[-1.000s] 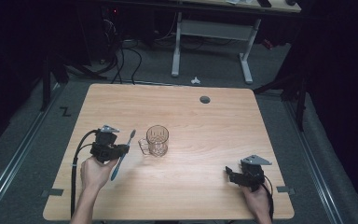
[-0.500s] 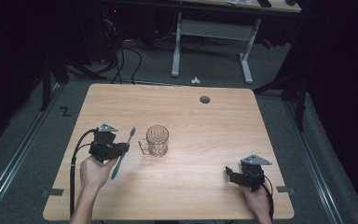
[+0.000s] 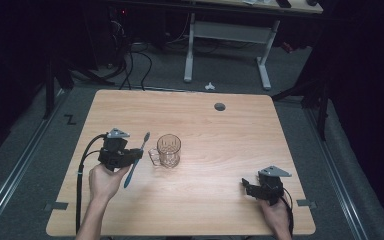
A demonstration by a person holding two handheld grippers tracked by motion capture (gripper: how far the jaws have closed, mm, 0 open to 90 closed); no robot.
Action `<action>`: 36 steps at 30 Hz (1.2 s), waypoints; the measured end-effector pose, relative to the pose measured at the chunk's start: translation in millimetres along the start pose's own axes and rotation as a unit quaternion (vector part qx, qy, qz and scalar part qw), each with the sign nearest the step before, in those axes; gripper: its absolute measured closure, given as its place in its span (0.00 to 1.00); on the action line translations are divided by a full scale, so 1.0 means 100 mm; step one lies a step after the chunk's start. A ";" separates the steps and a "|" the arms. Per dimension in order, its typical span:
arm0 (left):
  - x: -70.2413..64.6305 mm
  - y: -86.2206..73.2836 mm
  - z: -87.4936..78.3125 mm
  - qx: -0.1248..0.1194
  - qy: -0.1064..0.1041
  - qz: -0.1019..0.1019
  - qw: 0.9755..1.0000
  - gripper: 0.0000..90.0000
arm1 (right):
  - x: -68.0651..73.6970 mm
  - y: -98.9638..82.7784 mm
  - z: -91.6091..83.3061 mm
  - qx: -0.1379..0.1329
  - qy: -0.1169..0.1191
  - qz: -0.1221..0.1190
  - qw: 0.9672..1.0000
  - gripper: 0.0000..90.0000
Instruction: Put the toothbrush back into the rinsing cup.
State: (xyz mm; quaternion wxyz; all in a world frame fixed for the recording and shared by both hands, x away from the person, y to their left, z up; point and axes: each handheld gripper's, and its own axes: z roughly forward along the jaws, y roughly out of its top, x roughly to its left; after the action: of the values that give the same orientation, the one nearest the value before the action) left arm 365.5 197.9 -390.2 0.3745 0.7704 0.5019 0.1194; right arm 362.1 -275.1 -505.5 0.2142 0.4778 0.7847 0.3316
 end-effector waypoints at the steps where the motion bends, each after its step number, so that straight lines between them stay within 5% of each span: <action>1: 0.00 0.01 0.00 -0.001 0.000 0.001 1.000 0.89 | 0.00 0.00 0.00 0.000 0.000 0.000 1.000 0.29; 36: -0.12 0.28 0.06 -0.054 -0.013 0.020 0.998 0.89 | 0.00 0.00 0.00 0.000 0.000 -0.001 1.000 0.29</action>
State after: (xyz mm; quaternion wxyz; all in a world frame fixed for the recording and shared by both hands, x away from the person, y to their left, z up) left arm 382.9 178.7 -372.8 0.4197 0.7602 0.4745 0.1440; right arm 362.1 -275.1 -505.6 0.2145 0.4773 0.7849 0.3319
